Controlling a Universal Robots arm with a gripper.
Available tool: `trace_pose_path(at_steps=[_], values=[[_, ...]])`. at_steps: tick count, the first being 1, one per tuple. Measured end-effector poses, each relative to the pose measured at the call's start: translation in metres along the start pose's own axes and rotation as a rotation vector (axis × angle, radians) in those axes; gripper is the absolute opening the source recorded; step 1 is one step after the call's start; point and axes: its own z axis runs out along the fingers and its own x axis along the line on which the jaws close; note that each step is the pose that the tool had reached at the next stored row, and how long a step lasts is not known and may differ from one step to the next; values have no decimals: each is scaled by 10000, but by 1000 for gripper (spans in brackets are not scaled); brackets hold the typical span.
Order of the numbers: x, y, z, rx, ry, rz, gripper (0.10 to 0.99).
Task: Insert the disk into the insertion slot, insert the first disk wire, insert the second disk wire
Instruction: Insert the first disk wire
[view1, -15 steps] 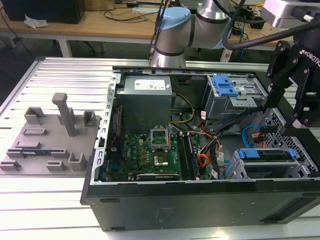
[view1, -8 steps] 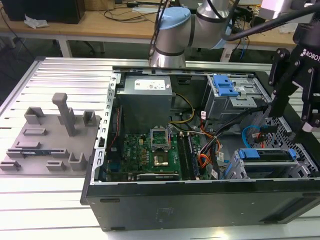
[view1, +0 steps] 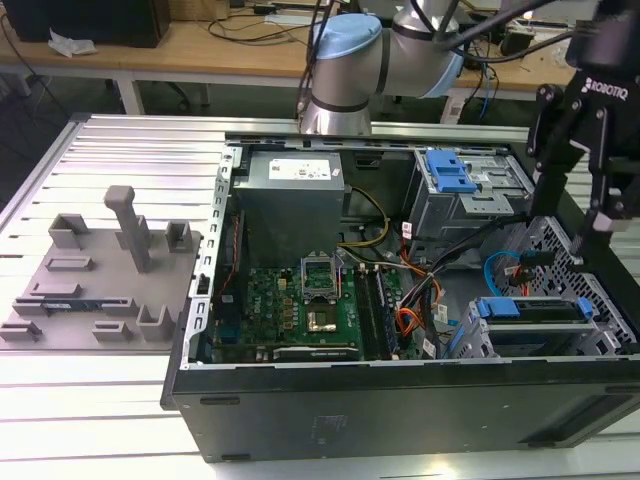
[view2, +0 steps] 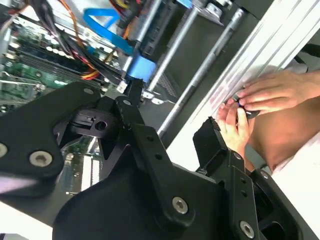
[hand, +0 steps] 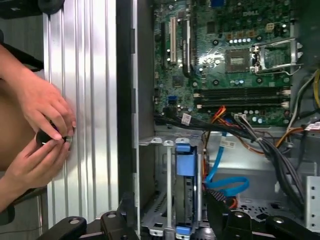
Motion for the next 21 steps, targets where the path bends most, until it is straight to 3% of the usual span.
trace_pose_path(at_steps=[1, 7, 9, 10, 12, 13, 14, 18, 21], values=[[-60, -12, -17, 1, 22, -2, 682], [-200, -87, -42, 3, 174, -1, 667], [-215, -139, -32, 1, 256, -2, 529], [-220, -168, -28, 0, 312, -2, 529], [-232, -318, -4, -27, 460, -12, 529], [-238, -352, 8, -31, 539, -14, 529], [-241, -354, 16, -42, 664, 29, 529], [-259, -354, 41, -83, 883, 165, 529], [-375, -353, 32, -77, 994, 166, 529]])
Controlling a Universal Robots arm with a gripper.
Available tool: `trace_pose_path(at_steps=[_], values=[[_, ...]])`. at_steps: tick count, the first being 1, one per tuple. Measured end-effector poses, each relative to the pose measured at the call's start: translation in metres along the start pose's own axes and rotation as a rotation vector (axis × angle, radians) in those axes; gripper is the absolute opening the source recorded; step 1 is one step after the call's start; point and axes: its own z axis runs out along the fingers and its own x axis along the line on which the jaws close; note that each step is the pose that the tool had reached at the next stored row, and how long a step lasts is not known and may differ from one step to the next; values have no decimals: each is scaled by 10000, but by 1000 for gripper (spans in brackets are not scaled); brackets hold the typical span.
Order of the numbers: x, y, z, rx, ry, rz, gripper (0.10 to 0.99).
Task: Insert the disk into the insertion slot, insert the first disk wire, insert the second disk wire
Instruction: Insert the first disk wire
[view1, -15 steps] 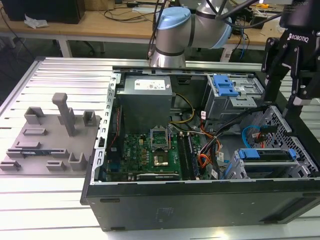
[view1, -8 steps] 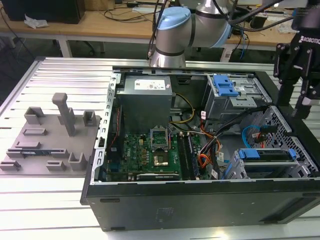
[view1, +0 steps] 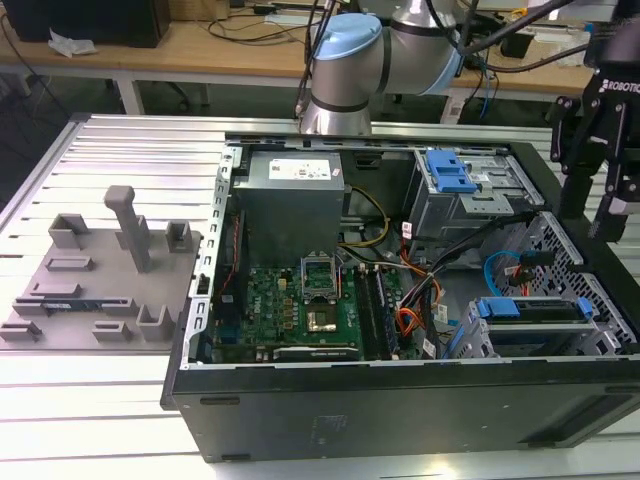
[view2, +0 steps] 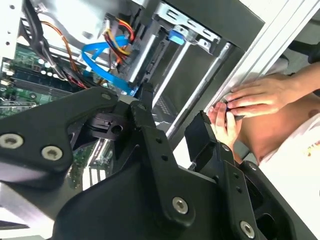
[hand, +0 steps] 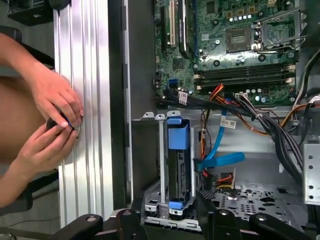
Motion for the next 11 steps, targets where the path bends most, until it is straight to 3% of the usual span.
trace_pose_path(at_steps=[4, 6, 8, 9, 10, 11], values=[[-179, 5, -32, 16, 55, 6, 529], [-218, 6, -32, 23, 97, 7, 529], [-227, 7, -34, 34, 361, 0, 529], [-232, 8, -34, 38, 540, 0, 529], [-242, 9, -34, 47, 622, 3, 529], [-248, 11, -31, 101, 645, 56, 529]])
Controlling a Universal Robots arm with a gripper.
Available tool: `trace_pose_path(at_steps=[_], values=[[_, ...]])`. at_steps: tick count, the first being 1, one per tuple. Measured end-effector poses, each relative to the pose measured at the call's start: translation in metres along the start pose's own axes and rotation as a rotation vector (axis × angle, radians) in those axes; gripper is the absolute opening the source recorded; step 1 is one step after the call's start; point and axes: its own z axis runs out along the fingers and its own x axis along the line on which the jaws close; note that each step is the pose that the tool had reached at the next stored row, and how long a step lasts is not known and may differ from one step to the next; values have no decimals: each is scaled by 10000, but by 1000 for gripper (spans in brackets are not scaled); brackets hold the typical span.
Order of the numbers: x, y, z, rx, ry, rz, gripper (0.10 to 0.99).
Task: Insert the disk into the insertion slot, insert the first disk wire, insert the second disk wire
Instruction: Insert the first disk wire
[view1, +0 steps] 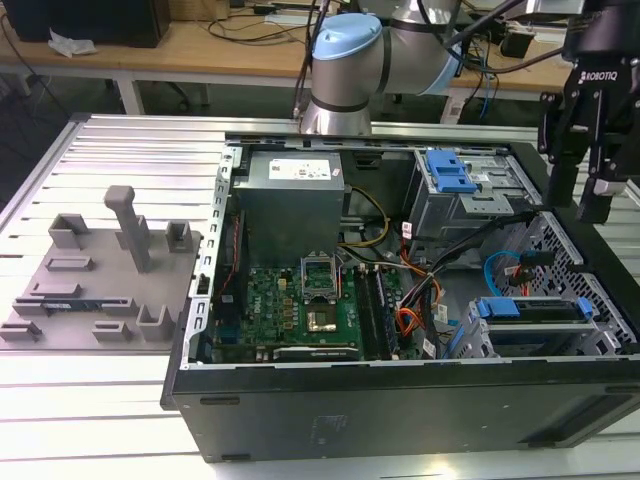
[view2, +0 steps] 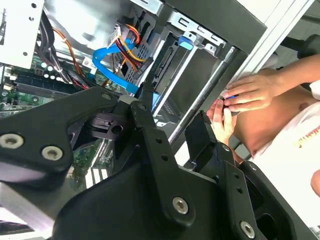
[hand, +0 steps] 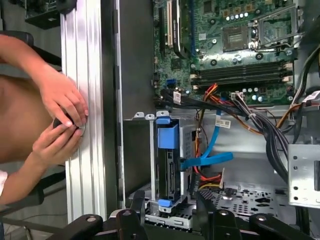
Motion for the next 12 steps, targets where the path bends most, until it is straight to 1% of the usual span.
trace_pose_path(at_steps=[2, 3, 4, 6, 8, 10, 12], values=[[-8, 1, 0, 84, -2, 124, 529], [-13, 0, 3, 169, -6, 271, 529], [-14, 1, 6, 194, -7, 319, 529], [-23, 10, 22, 217, -5, 393, 529], [-36, 46, 54, 222, -7, 409, 529], [-53, 67, 91, 222, -5, 409, 529], [-72, 69, 129, 222, -6, 408, 529]])
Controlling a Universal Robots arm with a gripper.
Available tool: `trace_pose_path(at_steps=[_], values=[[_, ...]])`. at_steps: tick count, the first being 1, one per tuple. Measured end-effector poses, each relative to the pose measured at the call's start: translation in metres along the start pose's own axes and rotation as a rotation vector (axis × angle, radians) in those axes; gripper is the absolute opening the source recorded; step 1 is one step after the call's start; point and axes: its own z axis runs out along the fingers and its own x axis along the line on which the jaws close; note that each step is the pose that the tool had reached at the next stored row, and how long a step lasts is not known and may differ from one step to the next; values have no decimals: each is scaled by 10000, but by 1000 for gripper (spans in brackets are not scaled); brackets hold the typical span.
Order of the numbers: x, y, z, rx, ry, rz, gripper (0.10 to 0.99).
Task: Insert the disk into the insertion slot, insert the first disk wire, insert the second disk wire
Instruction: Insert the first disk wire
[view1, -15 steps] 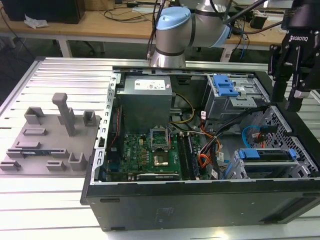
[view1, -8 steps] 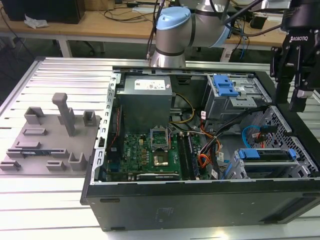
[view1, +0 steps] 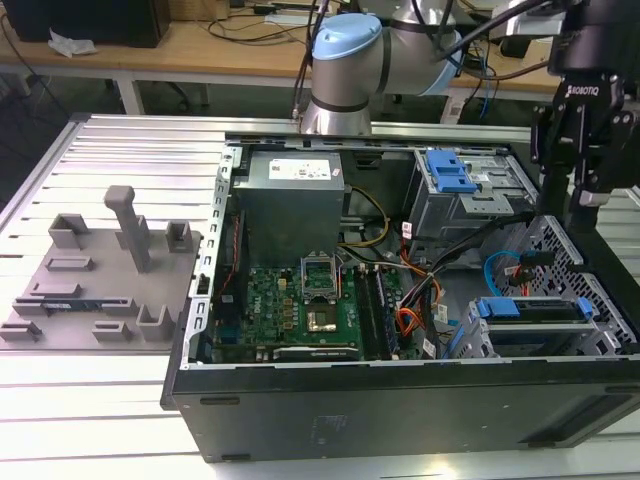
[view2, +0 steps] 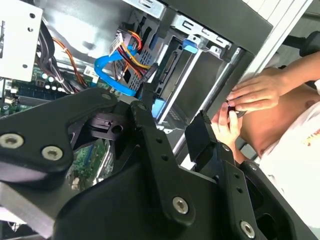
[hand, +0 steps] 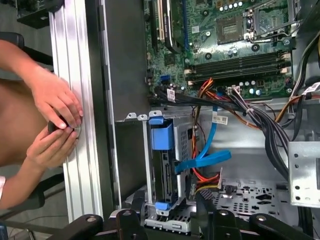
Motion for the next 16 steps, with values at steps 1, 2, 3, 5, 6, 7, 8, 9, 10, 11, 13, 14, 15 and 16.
trace_pose_path(at_steps=[1, 2, 3, 5, 6, 7, 8, 9, 10, 11, 13, 14, 15, 16], values=[[-8, 1, 16, 0, 0, 0, 529], [-15, 2, 32, 1, 0, -1, 529], [-24, 3, 51, 1, -1, -1, 529], [-40, 5, 85, 2, 0, -3, 529], [-56, 7, 110, 6, 0, -6, 529], [-76, 8, 123, 15, 2, -9, 529], [-91, 10, 130, 23, 3, -10, 529], [-112, 12, 142, 38, 7, -6, 529], [-120, 13, 150, 50, 10, 0, 529], [-132, 14, 165, 63, 14, 5, 529], [-152, 16, 206, 68, 18, 7, 529], [-162, 17, 226, 68, 19, 7, 529], [-173, 19, 250, 68, 21, 7, 529], [-184, 20, 272, 68, 25, 8, 529]])
